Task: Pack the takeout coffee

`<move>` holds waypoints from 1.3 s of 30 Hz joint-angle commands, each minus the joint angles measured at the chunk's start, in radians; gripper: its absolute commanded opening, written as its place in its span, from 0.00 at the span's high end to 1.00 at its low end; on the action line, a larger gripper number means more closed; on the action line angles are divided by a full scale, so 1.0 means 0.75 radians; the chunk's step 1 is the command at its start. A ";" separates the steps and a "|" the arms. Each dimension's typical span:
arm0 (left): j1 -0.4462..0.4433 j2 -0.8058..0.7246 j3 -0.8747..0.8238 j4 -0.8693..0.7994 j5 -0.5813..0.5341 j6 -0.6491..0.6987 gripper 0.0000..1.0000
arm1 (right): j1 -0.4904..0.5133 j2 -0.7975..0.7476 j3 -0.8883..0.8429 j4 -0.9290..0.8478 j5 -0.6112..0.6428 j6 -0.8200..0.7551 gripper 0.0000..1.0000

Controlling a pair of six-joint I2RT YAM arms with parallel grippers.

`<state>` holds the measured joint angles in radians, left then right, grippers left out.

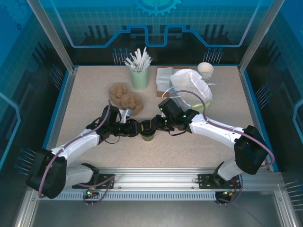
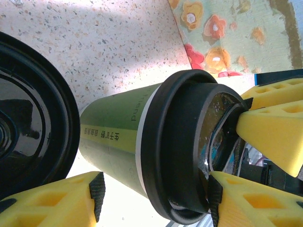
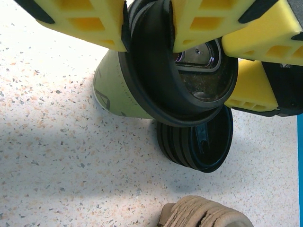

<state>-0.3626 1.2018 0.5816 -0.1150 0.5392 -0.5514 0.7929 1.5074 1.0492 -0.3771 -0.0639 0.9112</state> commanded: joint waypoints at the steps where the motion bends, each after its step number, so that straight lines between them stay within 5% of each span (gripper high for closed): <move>1: 0.010 -0.003 0.037 -0.215 -0.062 0.009 0.40 | 0.000 0.025 0.012 -0.128 0.030 -0.022 0.69; 20: 0.009 -0.032 0.288 -0.381 -0.065 0.036 0.38 | 0.000 0.040 0.230 -0.196 -0.057 -0.054 0.59; 39: 0.011 -0.216 0.578 -0.622 -0.335 0.019 0.34 | -0.019 -0.221 0.565 -0.503 -0.114 -0.260 0.56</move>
<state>-0.3626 1.0710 0.9775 -0.5274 0.3546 -0.5259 0.7906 1.3964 1.4269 -0.6758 -0.1188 0.7750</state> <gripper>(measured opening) 0.663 0.438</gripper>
